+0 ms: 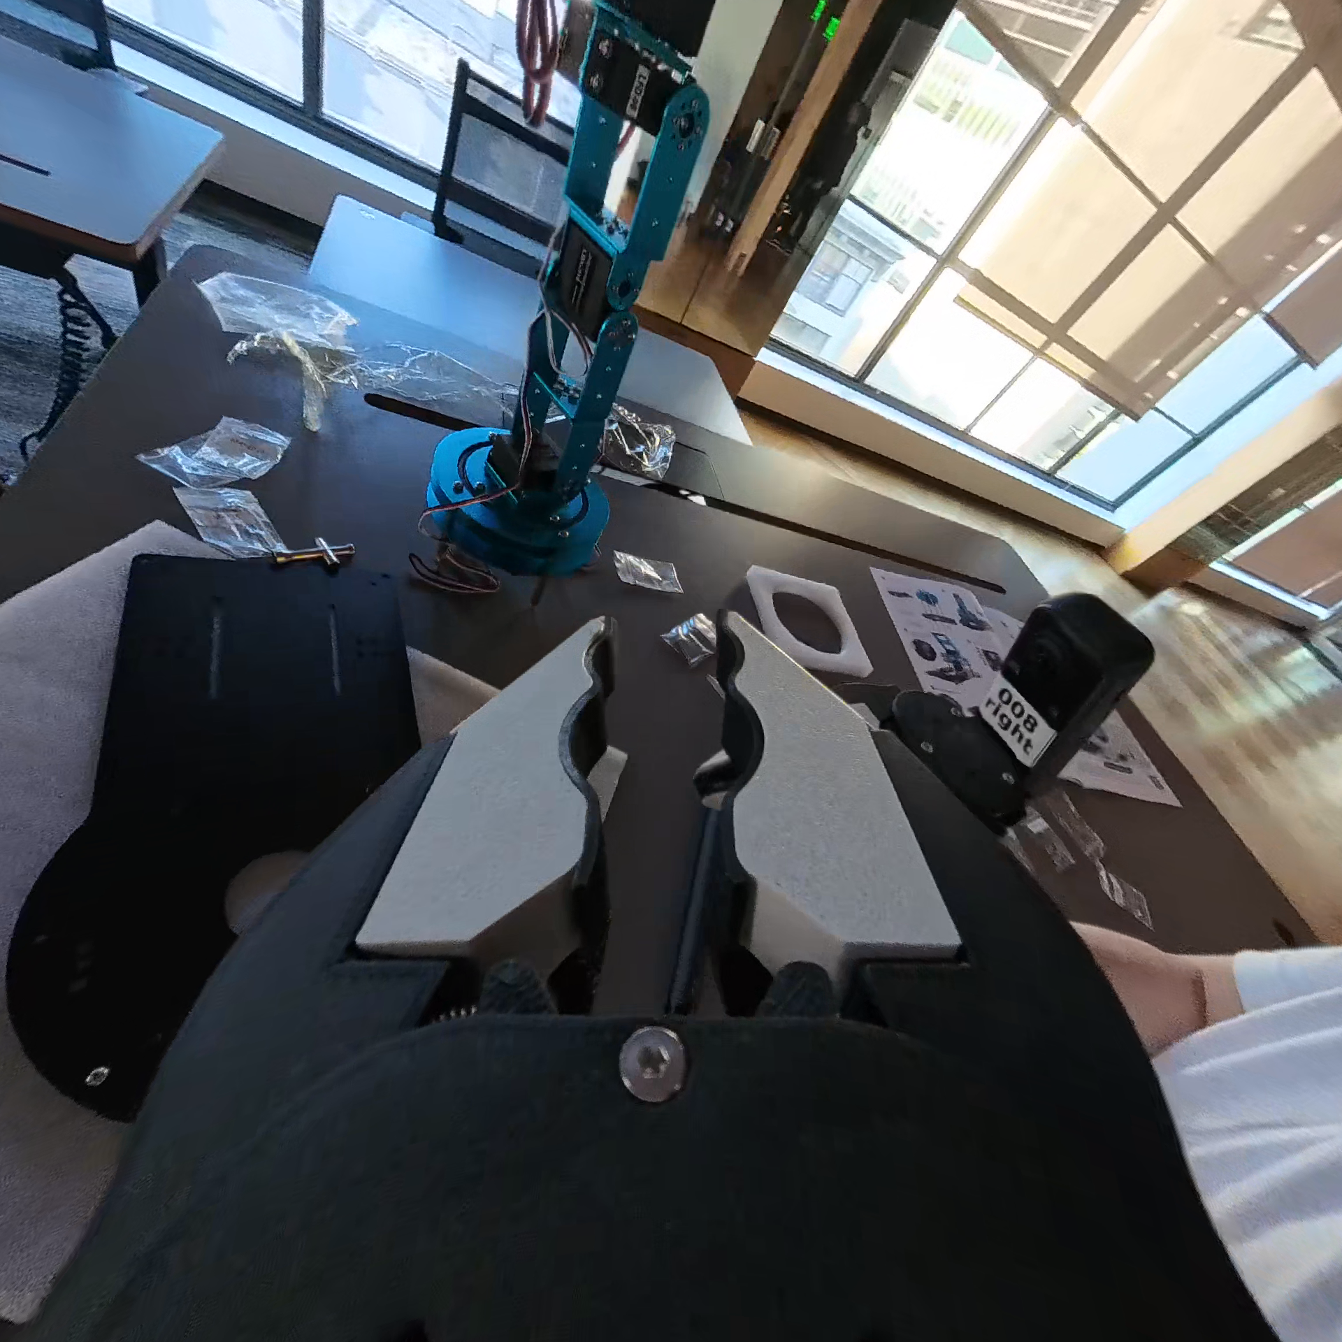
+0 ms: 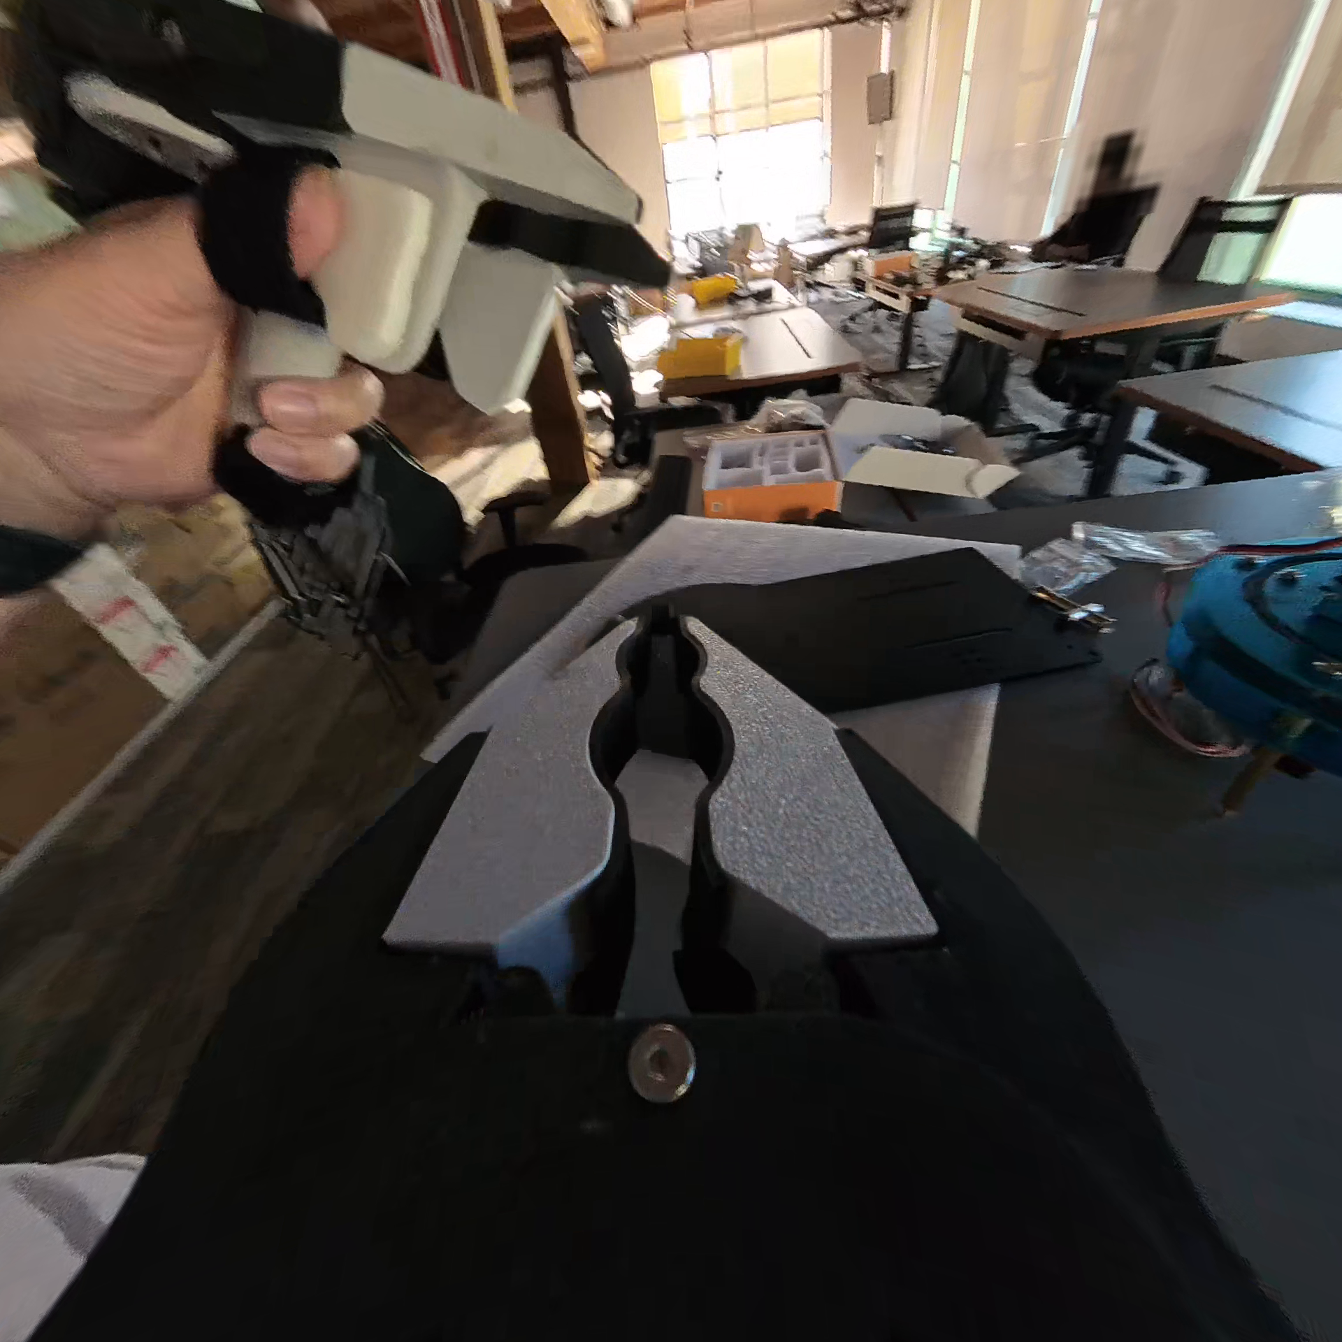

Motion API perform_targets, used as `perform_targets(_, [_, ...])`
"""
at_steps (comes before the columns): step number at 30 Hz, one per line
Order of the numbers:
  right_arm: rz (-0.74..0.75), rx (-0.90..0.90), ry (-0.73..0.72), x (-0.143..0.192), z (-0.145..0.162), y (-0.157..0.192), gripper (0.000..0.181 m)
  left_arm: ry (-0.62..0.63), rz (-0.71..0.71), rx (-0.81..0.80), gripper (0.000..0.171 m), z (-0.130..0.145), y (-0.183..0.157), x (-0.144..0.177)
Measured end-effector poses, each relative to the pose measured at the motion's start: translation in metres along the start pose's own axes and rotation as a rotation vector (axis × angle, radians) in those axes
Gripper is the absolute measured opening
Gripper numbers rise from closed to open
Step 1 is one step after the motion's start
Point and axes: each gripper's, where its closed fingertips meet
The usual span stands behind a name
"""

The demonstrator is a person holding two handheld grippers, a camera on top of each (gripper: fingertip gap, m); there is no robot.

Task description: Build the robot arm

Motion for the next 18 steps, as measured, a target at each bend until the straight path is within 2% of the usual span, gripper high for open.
perform_targets(2, [-0.064, -0.049, -0.069, 0.006, -0.008, 0.001, 0.003, 0.014, -0.028, -0.005, 0.025, 0.0, -0.002, -0.01])
perform_targets(4, [-0.042, -0.038, -0.104, 0.015, -0.007, -0.01, 0.003, 0.035, -0.047, -0.005, 0.025, 0.001, -0.003, -0.021])
perform_targets(8, [0.015, -0.005, -0.062, 0.027, 0.013, -0.028, 0.004, 0.043, -0.035, 0.025, 0.025, -0.004, -0.01, -0.04])
perform_targets(18, [-0.006, -0.02, -0.126, 0.033, 0.005, -0.03, 0.004, 0.064, -0.096, -0.027, 0.022, -0.008, -0.017, -0.069])
Point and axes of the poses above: each gripper's, where its closed fingertips meet, x back along the fingers, z out of its underside, y = z × x across the jaws, and after that the axes turned 10 degrees about -z, right-handed
